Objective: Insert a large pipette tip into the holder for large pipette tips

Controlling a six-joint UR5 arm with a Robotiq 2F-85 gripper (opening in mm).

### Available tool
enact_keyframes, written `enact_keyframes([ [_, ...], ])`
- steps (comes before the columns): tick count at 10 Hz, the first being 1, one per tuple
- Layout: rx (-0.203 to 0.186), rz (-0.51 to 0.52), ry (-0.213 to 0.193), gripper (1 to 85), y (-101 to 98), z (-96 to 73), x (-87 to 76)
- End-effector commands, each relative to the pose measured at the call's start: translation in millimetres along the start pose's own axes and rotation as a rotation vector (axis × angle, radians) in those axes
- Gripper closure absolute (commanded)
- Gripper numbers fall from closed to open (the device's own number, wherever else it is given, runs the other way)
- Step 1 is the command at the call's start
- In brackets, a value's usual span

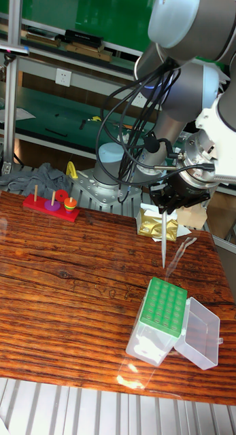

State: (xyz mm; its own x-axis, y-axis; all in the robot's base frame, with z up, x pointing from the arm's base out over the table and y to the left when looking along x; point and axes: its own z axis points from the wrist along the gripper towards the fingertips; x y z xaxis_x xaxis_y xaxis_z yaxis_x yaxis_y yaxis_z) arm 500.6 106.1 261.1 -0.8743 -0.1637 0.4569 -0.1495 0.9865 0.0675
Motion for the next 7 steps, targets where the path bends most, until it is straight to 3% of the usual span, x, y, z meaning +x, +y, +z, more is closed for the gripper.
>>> enact_keyframes([
  [1,-0.028,0.01,0.028,84.7,4.4,2.7,9.8],
  [2,-0.027,0.02,0.052,84.7,3.1,2.9,13.5],
  [7,-0.022,0.021,0.057,84.7,1.7,1.0,10.8],
])
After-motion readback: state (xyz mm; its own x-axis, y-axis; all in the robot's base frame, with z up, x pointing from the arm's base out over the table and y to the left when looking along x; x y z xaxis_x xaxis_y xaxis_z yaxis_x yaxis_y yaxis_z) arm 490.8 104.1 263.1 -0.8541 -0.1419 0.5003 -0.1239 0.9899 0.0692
